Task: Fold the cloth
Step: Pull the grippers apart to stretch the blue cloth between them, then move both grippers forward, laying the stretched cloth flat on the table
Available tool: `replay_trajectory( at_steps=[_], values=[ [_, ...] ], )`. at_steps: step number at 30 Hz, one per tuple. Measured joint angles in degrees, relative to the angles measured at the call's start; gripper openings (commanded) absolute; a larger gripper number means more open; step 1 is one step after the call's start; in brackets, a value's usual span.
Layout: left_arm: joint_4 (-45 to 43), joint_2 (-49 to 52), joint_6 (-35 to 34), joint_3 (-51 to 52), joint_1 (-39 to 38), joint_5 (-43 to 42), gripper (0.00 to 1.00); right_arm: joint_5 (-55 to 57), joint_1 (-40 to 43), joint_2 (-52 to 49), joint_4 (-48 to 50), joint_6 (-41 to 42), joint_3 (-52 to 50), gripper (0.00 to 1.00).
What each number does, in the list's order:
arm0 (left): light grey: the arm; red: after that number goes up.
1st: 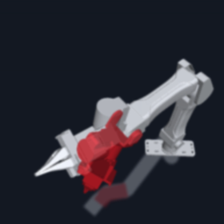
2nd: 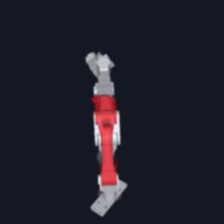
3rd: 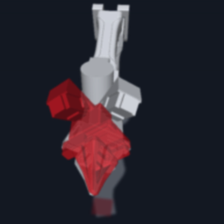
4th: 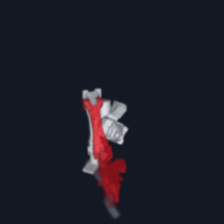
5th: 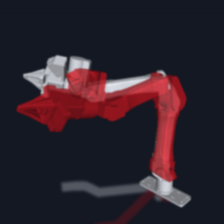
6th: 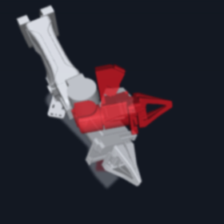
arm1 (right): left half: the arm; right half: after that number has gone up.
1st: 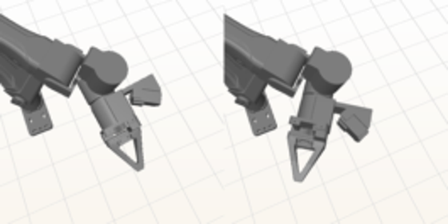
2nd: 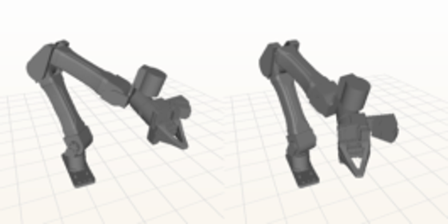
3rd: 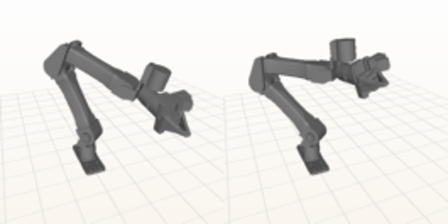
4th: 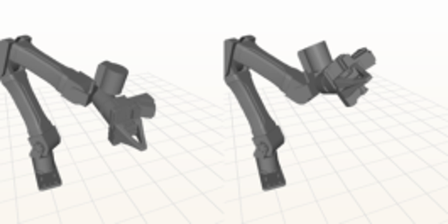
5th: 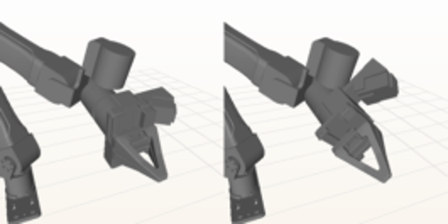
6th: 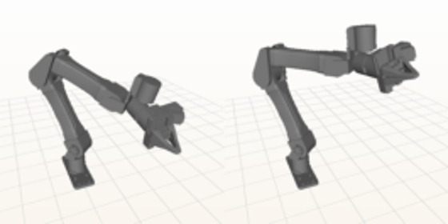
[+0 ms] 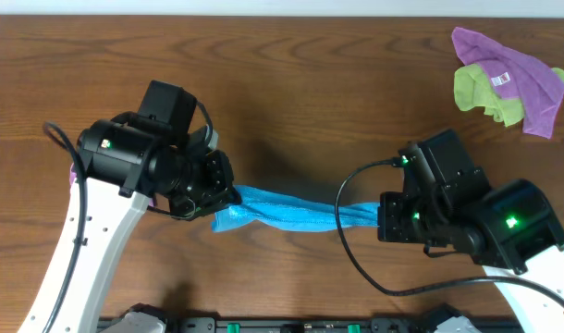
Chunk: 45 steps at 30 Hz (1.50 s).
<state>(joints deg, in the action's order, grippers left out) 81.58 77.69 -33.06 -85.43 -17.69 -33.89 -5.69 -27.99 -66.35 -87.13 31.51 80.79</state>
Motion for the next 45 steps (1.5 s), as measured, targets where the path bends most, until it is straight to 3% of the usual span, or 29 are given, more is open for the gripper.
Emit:
replay_trajectory(
  at_steps=[9, 20, 33, 45],
  values=[
    [-0.22, 0.0, -1.49, 0.0, -0.11, -1.11, 0.06, 0.61, 0.0, 0.11, -6.1, 0.55, 10.19, 0.01],
    [-0.79, -1.18, -3.02, 0.0, -0.11, -4.2, 0.06, 0.59, 0.0, 0.09, -8.0, 1.2, 10.6, 0.01],
    [-6.03, -1.73, -4.7, 0.0, -0.11, -1.4, 0.06, 5.35, 0.0, -7.28, -1.25, 0.28, 10.64, 0.01],
    [-10.29, 3.82, -4.68, 0.0, -0.09, 4.42, 0.06, 9.27, 0.0, -11.61, 4.44, -1.16, 10.64, 0.01]
  ],
)
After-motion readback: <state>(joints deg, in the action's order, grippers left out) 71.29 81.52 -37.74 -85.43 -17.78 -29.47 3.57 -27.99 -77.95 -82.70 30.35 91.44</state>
